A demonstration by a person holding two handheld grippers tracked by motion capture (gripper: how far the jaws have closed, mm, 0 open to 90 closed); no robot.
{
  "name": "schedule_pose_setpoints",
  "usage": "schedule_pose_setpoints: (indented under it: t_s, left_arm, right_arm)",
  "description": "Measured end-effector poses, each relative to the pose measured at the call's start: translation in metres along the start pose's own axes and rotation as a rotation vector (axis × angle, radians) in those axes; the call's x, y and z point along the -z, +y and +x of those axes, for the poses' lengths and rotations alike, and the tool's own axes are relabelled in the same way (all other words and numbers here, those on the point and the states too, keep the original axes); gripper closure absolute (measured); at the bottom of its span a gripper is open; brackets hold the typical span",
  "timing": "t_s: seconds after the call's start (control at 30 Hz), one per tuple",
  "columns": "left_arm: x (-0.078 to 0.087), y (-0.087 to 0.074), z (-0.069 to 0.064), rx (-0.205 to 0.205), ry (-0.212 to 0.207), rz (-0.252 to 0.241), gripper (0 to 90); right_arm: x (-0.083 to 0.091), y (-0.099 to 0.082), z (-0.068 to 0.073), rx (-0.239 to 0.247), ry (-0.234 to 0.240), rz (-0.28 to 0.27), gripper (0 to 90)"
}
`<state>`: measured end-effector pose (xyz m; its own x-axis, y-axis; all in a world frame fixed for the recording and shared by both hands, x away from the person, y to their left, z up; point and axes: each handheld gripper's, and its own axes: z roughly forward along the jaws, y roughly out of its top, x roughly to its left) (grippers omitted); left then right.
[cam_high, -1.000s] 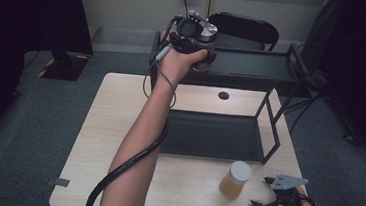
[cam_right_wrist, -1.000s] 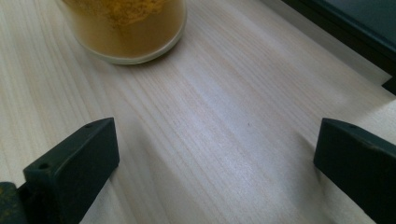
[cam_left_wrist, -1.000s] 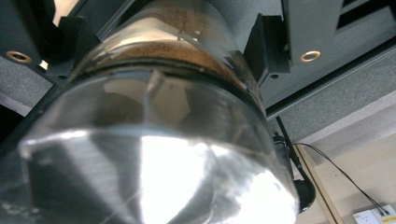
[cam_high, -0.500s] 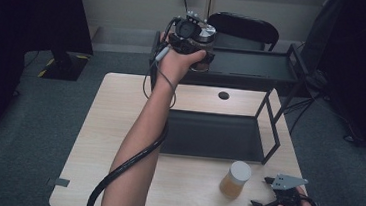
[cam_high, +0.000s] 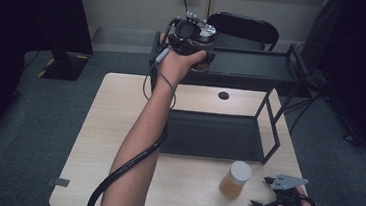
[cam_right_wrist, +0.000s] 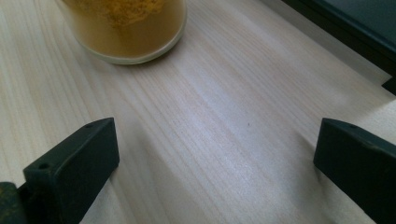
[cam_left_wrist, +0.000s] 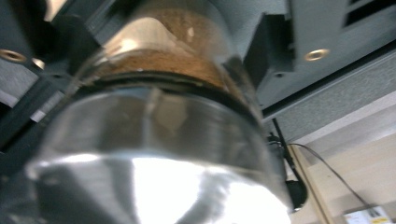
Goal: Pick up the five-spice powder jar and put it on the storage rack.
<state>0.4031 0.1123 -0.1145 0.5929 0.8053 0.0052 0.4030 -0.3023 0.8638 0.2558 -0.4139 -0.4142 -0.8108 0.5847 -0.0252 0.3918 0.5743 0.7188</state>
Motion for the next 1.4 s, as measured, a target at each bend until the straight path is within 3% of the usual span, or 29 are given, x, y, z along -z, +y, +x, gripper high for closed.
schedule_pose_setpoints:
  t_s: [0.2, 0.47, 0.83, 1.4]
  left_arm:
    - [0.003, -0.005, -0.002, 0.042, 0.025, -0.013, 7.4]
    - [0.009, -0.014, -0.002, 0.046, 0.022, -0.033, 3.9]
    - [0.019, -0.031, -0.003, 0.033, -0.045, -0.083, 0.9]
    - [0.034, -0.058, -0.004, 0.019, -0.103, -0.129, 1.4]
  right_arm:
    - [0.0, 0.0, 0.0, 0.0, 0.0, 0.0, 0.0]
    - [0.0, 0.0, 0.0, 0.0, 0.0, 0.0, 0.0]
    - [0.0, 0.0, 0.0, 0.0, -0.001, -0.002, 0.0]
    - [0.0, 0.0, 0.0, -0.001, -0.001, -0.002, 0.0]
